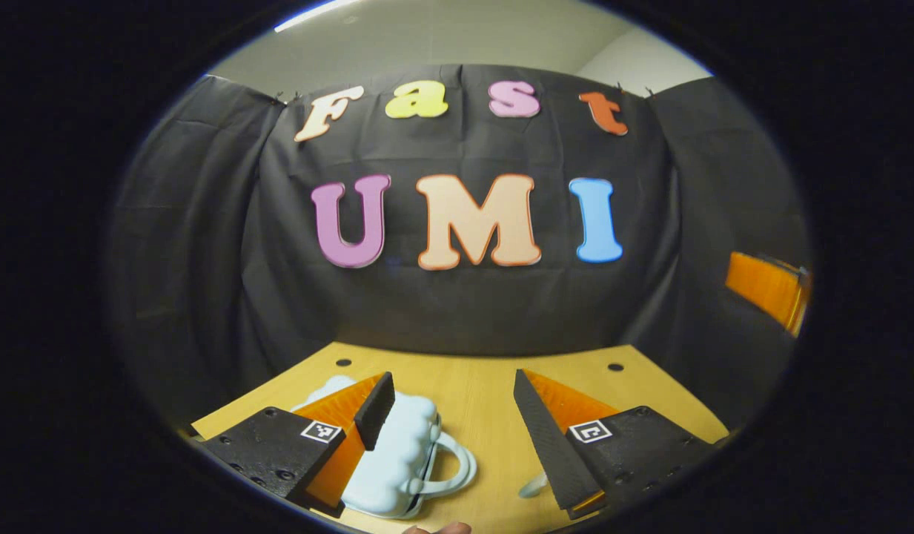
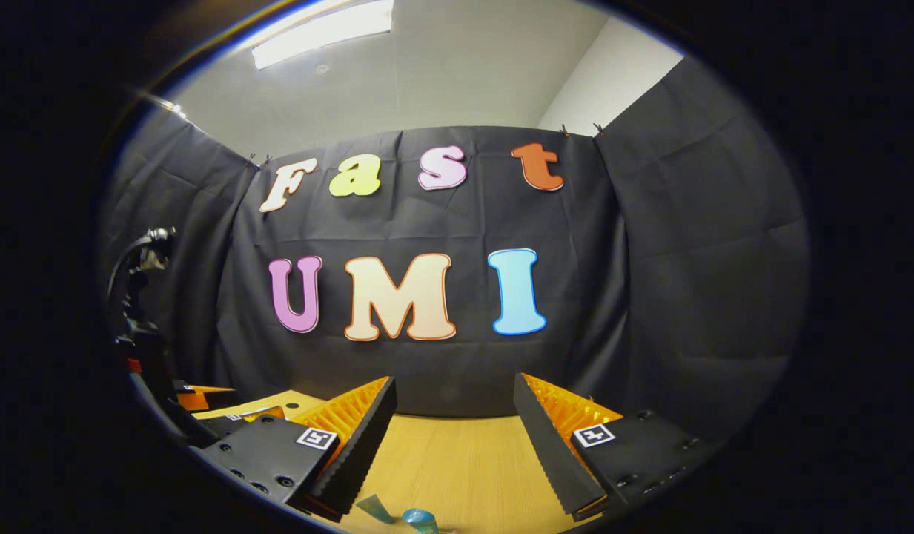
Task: First open the suitcase, pack the skin care products into it, and then close the suitcase.
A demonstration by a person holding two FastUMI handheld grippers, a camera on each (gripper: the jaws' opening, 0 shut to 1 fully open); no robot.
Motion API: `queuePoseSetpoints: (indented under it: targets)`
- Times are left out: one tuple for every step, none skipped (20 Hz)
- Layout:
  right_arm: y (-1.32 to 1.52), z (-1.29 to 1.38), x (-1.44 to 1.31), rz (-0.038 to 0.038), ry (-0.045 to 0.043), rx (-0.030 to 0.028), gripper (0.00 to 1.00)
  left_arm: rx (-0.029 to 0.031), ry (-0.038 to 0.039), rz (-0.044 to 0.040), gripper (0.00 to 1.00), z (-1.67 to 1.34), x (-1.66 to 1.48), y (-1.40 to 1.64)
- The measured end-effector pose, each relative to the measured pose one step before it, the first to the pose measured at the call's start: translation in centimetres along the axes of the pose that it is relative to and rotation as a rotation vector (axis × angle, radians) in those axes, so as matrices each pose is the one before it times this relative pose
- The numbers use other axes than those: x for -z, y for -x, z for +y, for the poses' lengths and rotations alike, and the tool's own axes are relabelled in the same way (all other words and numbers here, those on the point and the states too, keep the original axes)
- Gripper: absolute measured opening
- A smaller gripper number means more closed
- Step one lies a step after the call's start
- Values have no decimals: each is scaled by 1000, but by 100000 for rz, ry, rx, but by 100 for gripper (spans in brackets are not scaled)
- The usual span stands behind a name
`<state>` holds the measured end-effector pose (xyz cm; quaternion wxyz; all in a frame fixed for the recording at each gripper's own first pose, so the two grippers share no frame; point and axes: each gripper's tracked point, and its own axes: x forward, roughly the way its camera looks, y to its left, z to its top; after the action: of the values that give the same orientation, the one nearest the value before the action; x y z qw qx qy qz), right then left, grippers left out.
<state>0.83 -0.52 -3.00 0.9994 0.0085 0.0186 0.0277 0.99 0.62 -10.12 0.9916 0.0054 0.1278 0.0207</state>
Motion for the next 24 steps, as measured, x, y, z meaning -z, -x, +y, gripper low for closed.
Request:
queuePoseSetpoints:
  targets:
    - [-228,-370,61,761,313,2551,99,817,-332,4921,95,-26,1438,-515]
    - [54,-193,577,1847,-403,1617,99,1153,-1193,6074,94,36,1736,-470]
    - [31,376,240,438,-168,-47,99,1710,-644,4842,96,-47,1680,-556]
    - [-166,56,301,443,1482,872,99,1884,196,3734,96,-299,1224,-740]
    - [-108,-407,666,1909,2123,2173,99,2313,578,4535,96,-351,1191,-575]
    - [-160,-157,900,2345,1047,1409,99,1935,1016,3954,96,-552,1226,-323]
    - [67,150,553,2139,14,482,99,1784,760,2066,96,-286,720,-586]
    - [-18,-24,336,1326,-193,729,99,1048,497,2119,96,-421,490,-457]
    - [-11,-165,114,531,120,772,99,746,78,2481,94,-252,644,-519]
    - [-69,-200,243,551,545,674,99,342,-123,2431,96,-92,576,-423]
    - [-144,-124,245,803,743,505,99,162,621,2325,96,-85,660,-661]
    - [-28,-114,216,701,487,452,99,269,837,2366,96,15,409,-509]
    - [-68,-81,31,576,116,507,99,89,1139,2205,96,34,537,-440]
    - [-130,-190,214,315,42,409,99,-220,1048,2544,96,152,402,-506]
    - [-98,-51,36,542,303,322,99,-278,968,2309,94,187,454,-476]
    - [-122,11,237,514,485,148,99,-490,1140,2708,96,194,463,-637]
    - [-135,63,177,431,453,44,99,-179,833,2571,96,232,358,-504]
    - [20,88,185,419,311,-4,99,665,1101,2366,96,8,310,-433]
    - [-9,127,91,328,262,-44,99,638,-164,1640,93,-309,88,-539]
    - [-98,132,193,298,259,-119,99,1320,-871,810,91,-387,-104,-503]
    - [4,111,130,255,422,-38,99,-230,-1091,1389,90,-181,95,-346]
    - [-50,107,169,348,464,-91,100,-880,-995,2226,90,8,285,-497]
    - [-64,7,125,320,446,-30,99,-857,-5,2297,90,45,228,-510]
    - [-69,21,51,152,383,87,99,-272,892,2740,91,-103,325,-382]
